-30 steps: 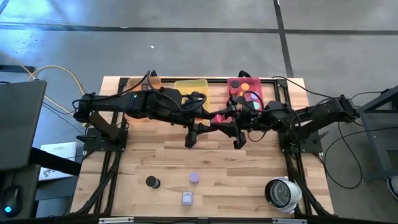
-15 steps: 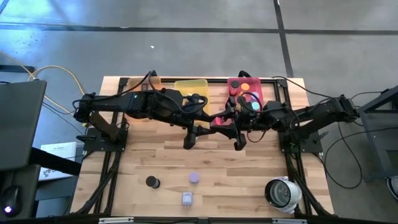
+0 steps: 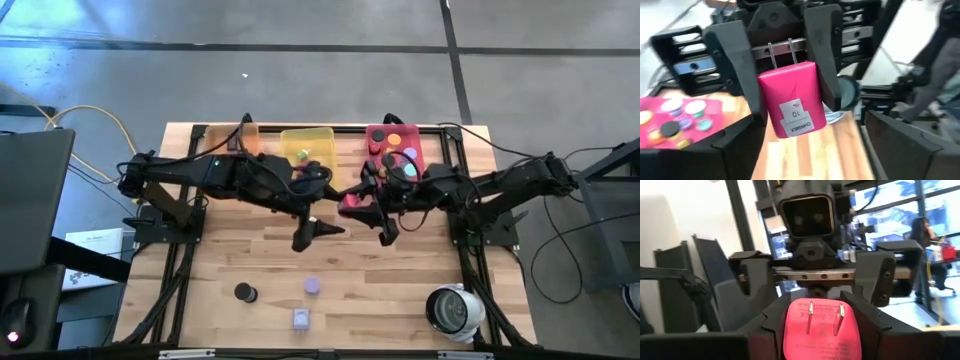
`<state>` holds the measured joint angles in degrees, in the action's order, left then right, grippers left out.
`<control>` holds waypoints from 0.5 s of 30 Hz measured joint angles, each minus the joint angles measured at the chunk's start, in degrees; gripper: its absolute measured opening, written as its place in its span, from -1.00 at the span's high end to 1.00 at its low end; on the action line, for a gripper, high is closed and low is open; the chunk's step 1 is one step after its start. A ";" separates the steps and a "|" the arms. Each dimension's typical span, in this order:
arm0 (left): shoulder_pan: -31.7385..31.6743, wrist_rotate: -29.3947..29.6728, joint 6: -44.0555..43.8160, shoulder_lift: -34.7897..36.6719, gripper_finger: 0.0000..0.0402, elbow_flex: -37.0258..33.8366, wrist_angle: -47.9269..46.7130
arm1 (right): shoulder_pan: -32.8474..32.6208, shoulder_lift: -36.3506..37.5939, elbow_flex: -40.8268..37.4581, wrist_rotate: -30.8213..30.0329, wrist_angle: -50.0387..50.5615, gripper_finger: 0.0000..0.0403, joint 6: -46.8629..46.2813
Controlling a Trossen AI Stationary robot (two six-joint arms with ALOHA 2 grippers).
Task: Pick & Place Office items
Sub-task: Put the pink charger adapter into the yellow bin
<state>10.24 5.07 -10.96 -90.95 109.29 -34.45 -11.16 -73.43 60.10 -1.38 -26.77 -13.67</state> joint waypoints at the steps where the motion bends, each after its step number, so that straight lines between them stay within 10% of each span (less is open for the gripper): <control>1: -0.14 1.16 0.25 0.12 -0.67 0.00 -0.82 | 0.01 0.00 -0.02 0.20 0.28 0.31 -0.11; 15: -5.06 3.28 -3.91 7.20 -0.71 0.20 -24.78 | 1.62 4.43 0.28 -3.98 28.65 0.31 -12.09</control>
<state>5.19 8.35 -14.87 -83.75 109.49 -59.23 -9.54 -69.00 60.39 -5.36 1.88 -25.76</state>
